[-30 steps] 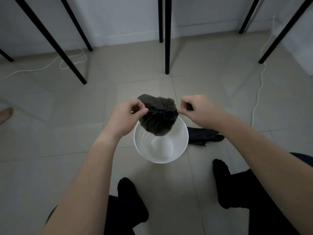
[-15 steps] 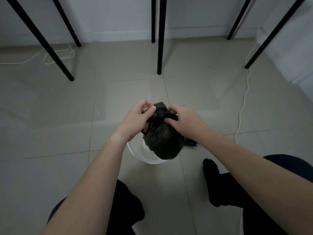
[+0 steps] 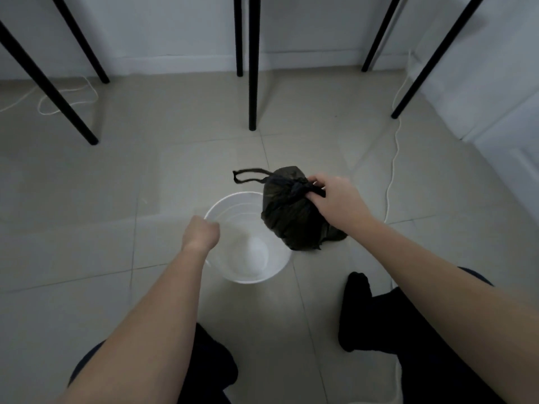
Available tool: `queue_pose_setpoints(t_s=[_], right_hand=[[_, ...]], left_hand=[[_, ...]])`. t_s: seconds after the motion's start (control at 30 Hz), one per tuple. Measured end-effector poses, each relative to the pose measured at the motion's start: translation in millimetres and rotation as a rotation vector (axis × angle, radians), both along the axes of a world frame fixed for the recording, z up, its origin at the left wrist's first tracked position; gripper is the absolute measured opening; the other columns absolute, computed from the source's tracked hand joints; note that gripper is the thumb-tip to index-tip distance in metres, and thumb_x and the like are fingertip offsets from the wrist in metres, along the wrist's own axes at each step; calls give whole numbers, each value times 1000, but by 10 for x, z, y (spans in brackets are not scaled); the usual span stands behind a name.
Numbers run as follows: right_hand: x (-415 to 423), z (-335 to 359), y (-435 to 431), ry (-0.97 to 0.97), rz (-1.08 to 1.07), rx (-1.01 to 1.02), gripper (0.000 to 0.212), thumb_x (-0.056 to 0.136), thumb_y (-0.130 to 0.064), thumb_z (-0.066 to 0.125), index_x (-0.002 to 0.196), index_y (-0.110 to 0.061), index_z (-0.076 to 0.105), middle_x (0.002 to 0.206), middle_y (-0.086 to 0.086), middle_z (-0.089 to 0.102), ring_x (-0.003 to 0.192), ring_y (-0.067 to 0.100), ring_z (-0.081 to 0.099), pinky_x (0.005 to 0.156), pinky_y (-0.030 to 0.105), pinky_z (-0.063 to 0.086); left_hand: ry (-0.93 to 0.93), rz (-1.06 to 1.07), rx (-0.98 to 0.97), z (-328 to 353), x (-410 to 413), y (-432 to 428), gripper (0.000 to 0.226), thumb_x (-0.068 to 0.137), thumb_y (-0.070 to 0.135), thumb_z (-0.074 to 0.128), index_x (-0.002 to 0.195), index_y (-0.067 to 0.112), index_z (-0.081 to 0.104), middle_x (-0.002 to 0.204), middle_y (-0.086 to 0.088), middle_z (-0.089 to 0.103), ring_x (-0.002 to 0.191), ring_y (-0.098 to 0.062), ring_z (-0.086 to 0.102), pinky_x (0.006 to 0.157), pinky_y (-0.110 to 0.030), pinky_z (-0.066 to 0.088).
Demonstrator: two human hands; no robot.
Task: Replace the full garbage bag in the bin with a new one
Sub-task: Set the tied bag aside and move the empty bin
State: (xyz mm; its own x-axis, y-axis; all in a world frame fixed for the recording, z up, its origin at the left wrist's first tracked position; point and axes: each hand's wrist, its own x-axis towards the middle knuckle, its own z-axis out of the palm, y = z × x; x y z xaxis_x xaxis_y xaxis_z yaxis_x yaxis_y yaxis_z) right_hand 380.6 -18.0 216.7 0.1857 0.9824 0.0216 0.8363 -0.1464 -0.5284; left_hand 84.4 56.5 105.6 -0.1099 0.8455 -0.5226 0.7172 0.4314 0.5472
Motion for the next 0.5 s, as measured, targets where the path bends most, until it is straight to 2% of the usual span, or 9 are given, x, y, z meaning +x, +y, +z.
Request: queue_pose_setpoints(t_s=[0.07, 0.13, 0.2, 0.27, 0.33, 0.4, 0.5], right_hand=[[212, -32, 28, -24, -37, 2, 23, 90, -24, 72, 113, -21, 73, 103, 6, 77, 97, 29, 70, 81, 30, 48], [425, -119, 49, -40, -66, -12, 21, 91, -25, 72, 112, -20, 73, 101, 6, 76, 94, 30, 69, 76, 30, 45], [623, -267, 45, -41, -94, -49, 18, 91, -25, 71, 109, -20, 72, 95, 5, 75, 90, 30, 69, 73, 30, 42], [792, -439, 38, -16, -131, -103, 16, 92, -25, 70, 107, -20, 71, 87, -1, 69, 86, 29, 68, 73, 31, 44], [929, -596, 55, -10, -170, -145, 18, 92, -27, 70, 109, -22, 70, 89, -3, 67, 87, 27, 67, 75, 32, 46], [1056, -731, 82, -27, -214, -163, 20, 92, -29, 69, 111, -25, 70, 97, 0, 71, 90, 27, 65, 76, 30, 42], [1235, -975, 93, -18, -274, -214, 21, 92, -24, 69, 112, -21, 70, 102, 7, 74, 89, 27, 65, 75, 29, 39]], left_hand=[[30, 24, -111, -185, -97, -92, 43, 100, 19, 60, 131, -9, 61, 125, -31, 68, 110, -45, 69, 96, -48, 58], [-18, 54, -191, -323, -154, -175, 36, 99, 13, 58, 124, -13, 64, 108, -32, 72, 85, -42, 69, 81, -48, 61], [-65, 89, -219, -402, -181, -225, 30, 97, 8, 58, 116, -13, 67, 93, -30, 72, 72, -39, 69, 69, -46, 61], [-70, 106, -214, -456, -204, -246, 26, 94, 5, 60, 112, -11, 69, 93, -29, 74, 75, -41, 73, 66, -46, 64], [-78, 131, -203, -501, -215, -259, 21, 92, 0, 61, 108, -10, 70, 99, -29, 74, 84, -42, 75, 69, -51, 66], [-124, 190, -220, -523, -207, -260, 17, 93, -5, 60, 108, -7, 68, 107, -28, 74, 92, -43, 75, 69, -53, 66], [-159, 218, -247, -554, -180, -216, 24, 92, -9, 60, 114, -4, 66, 112, -26, 73, 96, -43, 74, 66, -49, 66]])
